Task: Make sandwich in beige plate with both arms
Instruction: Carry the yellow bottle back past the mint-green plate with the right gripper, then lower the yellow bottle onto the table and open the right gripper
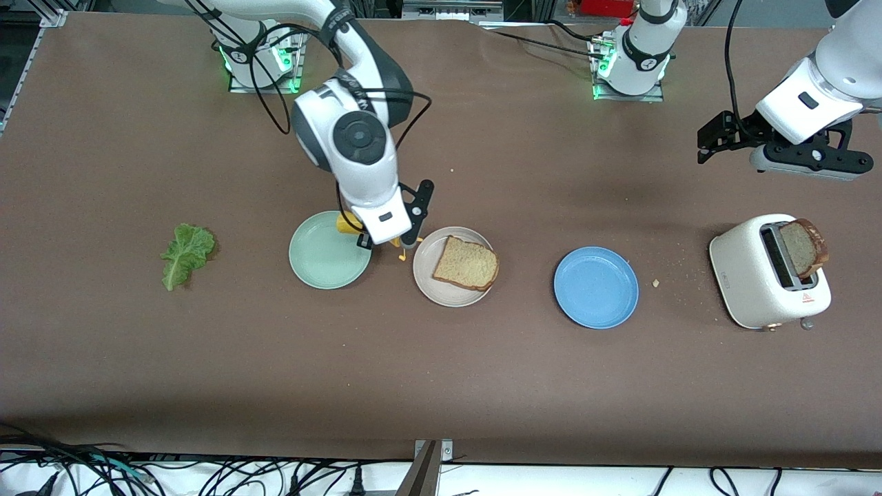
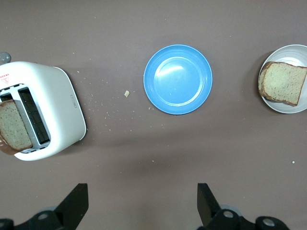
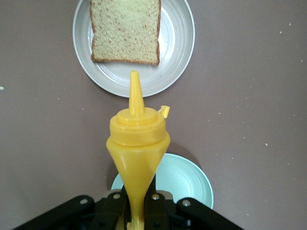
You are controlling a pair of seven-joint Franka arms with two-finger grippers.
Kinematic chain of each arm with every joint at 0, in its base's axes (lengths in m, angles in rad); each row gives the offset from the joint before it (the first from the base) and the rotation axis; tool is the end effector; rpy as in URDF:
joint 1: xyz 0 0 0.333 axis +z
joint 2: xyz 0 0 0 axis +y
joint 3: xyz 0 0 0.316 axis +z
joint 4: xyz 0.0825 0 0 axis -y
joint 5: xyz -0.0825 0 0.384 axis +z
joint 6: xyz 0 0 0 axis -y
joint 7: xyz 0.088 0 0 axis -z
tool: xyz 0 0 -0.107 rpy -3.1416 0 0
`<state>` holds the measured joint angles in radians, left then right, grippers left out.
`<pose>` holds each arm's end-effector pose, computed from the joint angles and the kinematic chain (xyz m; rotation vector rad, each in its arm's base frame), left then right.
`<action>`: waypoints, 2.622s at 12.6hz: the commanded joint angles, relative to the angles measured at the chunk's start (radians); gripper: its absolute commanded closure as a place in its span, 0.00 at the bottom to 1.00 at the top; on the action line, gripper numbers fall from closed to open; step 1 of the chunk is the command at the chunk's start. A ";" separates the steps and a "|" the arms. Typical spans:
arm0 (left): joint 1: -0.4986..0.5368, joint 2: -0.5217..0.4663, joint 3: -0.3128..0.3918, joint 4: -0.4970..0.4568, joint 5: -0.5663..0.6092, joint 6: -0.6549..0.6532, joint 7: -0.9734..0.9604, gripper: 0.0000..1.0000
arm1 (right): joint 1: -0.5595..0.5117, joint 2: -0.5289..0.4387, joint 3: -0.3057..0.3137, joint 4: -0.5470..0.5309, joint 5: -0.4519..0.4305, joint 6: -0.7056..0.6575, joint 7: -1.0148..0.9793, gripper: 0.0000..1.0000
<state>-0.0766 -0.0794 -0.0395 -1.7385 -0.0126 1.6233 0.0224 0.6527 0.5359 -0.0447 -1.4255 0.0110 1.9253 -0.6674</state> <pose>0.5273 -0.0635 0.5928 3.1259 -0.2151 -0.0568 0.5733 0.4066 0.3828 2.5127 1.8654 -0.0562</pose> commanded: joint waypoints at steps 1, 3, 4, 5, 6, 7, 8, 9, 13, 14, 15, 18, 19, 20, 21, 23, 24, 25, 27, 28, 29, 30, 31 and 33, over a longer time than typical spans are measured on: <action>0.006 0.010 0.001 0.020 -0.017 -0.003 0.010 0.00 | -0.054 -0.045 0.011 -0.013 0.130 -0.008 -0.087 0.88; 0.006 0.010 0.001 0.020 -0.018 -0.003 0.010 0.00 | -0.115 -0.063 0.011 -0.013 0.269 -0.014 -0.160 0.88; 0.006 0.010 0.001 0.020 -0.017 -0.003 0.010 0.00 | -0.142 -0.070 0.011 -0.015 0.329 -0.020 -0.209 0.88; 0.006 0.010 0.001 0.020 -0.018 -0.003 0.010 0.00 | -0.166 -0.083 0.009 -0.021 0.375 -0.031 -0.254 0.88; 0.006 0.010 0.001 0.020 -0.017 -0.003 0.010 0.00 | -0.185 -0.088 0.008 -0.023 0.411 -0.048 -0.300 0.88; 0.006 0.010 0.001 0.020 -0.018 -0.003 0.010 0.00 | -0.203 -0.090 0.006 -0.023 0.440 -0.060 -0.340 0.88; 0.006 0.010 0.001 0.020 -0.018 -0.003 0.010 0.00 | -0.228 -0.091 0.006 -0.023 0.470 -0.081 -0.375 0.88; 0.006 0.010 0.001 0.022 -0.017 -0.003 0.010 0.00 | -0.249 -0.093 0.005 -0.023 0.513 -0.095 -0.420 0.88; 0.006 0.010 0.001 0.020 -0.017 -0.003 0.010 0.00 | -0.366 -0.091 0.000 -0.035 0.668 -0.176 -0.691 0.88; 0.006 0.010 0.001 0.020 -0.017 -0.003 0.010 0.00 | -0.389 -0.090 -0.009 -0.038 0.691 -0.204 -0.751 0.88; 0.006 0.010 0.001 0.020 -0.018 -0.003 0.010 0.00 | -0.407 -0.088 -0.017 -0.038 0.725 -0.235 -0.788 0.88; 0.006 0.010 0.001 0.020 -0.017 -0.003 0.010 0.00 | -0.468 -0.079 -0.017 -0.041 0.779 -0.308 -0.924 0.88; 0.006 0.010 0.001 0.020 -0.018 -0.003 0.010 0.00 | -0.496 -0.076 -0.018 -0.053 0.806 -0.330 -0.972 0.88; 0.006 0.010 0.001 0.020 -0.018 -0.003 0.010 0.00 | -0.517 -0.070 -0.017 -0.065 0.831 -0.342 -1.026 0.88; 0.006 0.010 0.001 0.020 -0.018 -0.003 0.010 0.00 | -0.539 -0.065 -0.017 -0.078 0.840 -0.360 -1.079 0.88; 0.006 0.010 0.001 0.020 -0.017 -0.003 0.010 0.00 | -0.580 -0.044 -0.017 -0.082 0.842 -0.402 -1.165 0.88; 0.006 0.010 0.001 0.020 -0.017 -0.005 0.010 0.00 | -0.597 -0.031 -0.017 -0.082 0.853 -0.420 -1.208 0.88; 0.006 0.010 0.001 0.020 -0.017 -0.005 0.010 0.00 | -0.616 -0.018 -0.017 -0.084 0.871 -0.442 -1.262 0.88; 0.006 0.010 0.001 0.020 -0.017 -0.003 0.010 0.00 | -0.654 0.018 -0.017 -0.084 0.896 -0.479 -1.351 0.88; 0.006 0.010 0.001 0.020 -0.017 -0.003 0.010 0.00 | -0.669 0.039 -0.017 -0.084 0.908 -0.495 -1.398 0.88; 0.006 0.010 0.001 0.020 -0.018 -0.003 0.010 0.00 | -0.686 0.062 -0.017 -0.084 0.919 -0.514 -1.444 0.88; 0.006 0.010 0.001 0.020 -0.017 -0.005 0.010 0.00 | -0.700 0.084 -0.017 -0.084 0.929 -0.531 -1.486 0.88; 0.006 0.010 0.001 0.020 -0.017 -0.003 0.010 0.00 | -0.715 0.107 -0.017 -0.082 0.935 -0.545 -1.518 0.88; 0.006 0.010 0.001 0.020 -0.017 -0.005 0.010 0.00 | -0.743 0.154 -0.015 -0.079 0.936 -0.563 -1.583 0.88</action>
<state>-0.0761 -0.0785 -0.0393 -1.7384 -0.0126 1.6233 0.0224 -0.0599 0.6543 -0.0697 -1.5174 0.9172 1.4016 -2.1898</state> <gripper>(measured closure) 0.000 0.877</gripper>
